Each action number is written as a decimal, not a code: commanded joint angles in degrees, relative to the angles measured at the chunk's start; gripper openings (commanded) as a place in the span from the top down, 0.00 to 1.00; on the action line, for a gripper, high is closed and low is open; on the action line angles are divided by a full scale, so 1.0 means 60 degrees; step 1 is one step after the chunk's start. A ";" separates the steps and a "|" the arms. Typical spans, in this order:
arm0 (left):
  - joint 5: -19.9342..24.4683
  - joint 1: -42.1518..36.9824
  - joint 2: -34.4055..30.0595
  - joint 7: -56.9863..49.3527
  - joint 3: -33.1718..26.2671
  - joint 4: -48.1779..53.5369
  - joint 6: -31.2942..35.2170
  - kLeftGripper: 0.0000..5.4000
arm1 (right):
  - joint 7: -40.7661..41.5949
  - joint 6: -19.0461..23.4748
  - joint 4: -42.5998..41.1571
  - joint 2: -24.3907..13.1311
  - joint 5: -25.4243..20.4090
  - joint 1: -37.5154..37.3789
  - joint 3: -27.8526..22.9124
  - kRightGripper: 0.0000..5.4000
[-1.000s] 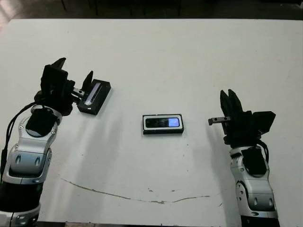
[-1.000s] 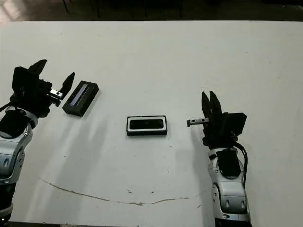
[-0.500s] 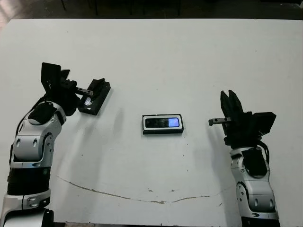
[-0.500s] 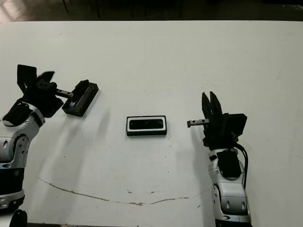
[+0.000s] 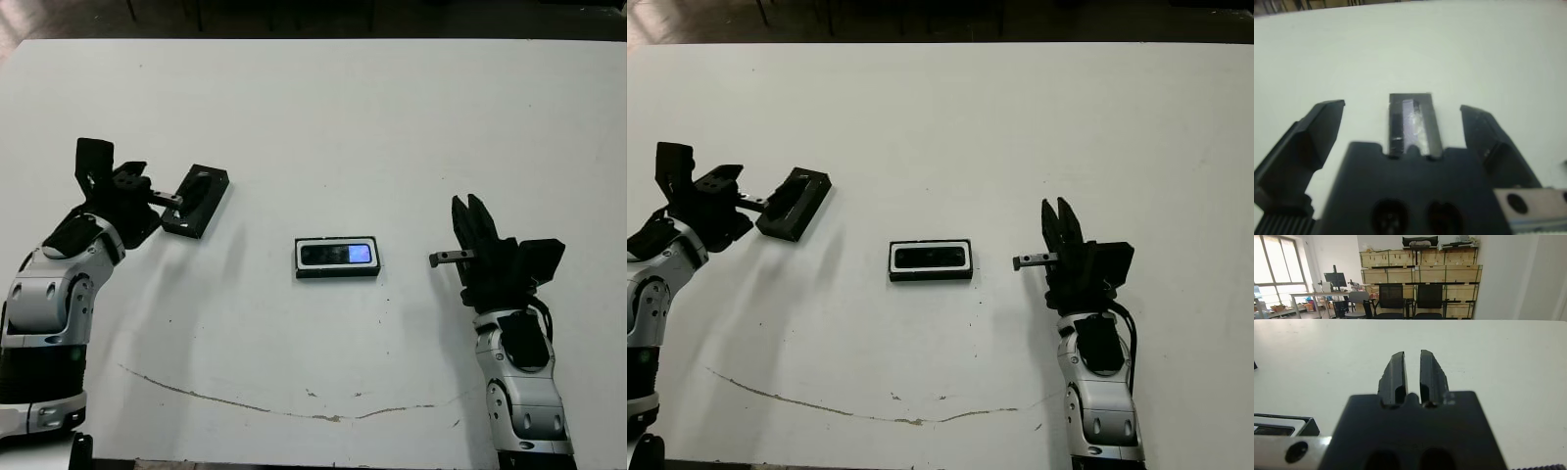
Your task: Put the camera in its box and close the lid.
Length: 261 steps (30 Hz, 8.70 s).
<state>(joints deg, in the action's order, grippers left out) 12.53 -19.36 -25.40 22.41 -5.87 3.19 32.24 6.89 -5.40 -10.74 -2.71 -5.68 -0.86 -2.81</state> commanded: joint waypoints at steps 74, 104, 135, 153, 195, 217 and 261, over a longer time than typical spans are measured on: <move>0.0053 0.1273 0.0793 -0.0355 0.0408 0.1595 0.0038 0.65 | -0.0013 0.0287 -0.0200 -0.0041 -0.0140 -0.0636 0.0101 1.00; -0.0102 -0.5143 -0.0217 0.7664 0.4411 -0.2994 -0.1148 0.65 | -0.0120 0.1364 -0.0754 -0.0304 -0.0299 -0.0573 -0.0264 1.00; -0.1862 -0.4629 0.0175 0.8249 0.5673 -0.2679 -0.0866 0.65 | -0.0201 0.1217 -0.0463 -0.0009 -0.0413 -0.0713 -0.0106 1.00; -0.2205 -0.4506 0.0279 0.8203 0.6080 -0.2588 -0.0514 0.65 | -0.0216 0.1006 -0.0336 0.0106 -0.0285 -0.0790 -0.0058 1.00; -0.3040 -0.4004 -0.0196 0.6848 0.6496 -0.0321 0.1309 0.66 | -0.0243 0.0706 -0.0070 0.0301 -0.0288 -0.0889 0.0085 1.00; -0.3004 -0.4348 -0.0434 0.7015 0.7225 -0.0486 0.1853 0.68 | -0.0457 0.0930 -0.0245 0.0373 -0.0209 -0.0967 0.0256 1.00; -0.1979 -0.3829 -0.1437 0.7481 0.5314 -0.1136 0.0312 0.68 | -0.0424 0.0807 -0.0296 0.0325 -0.0073 -0.1095 0.0394 1.00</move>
<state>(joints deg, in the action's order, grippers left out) 0.71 -43.12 -32.06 67.78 27.84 -2.71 33.99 4.61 -1.11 -13.01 -0.67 -6.59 -6.69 -0.37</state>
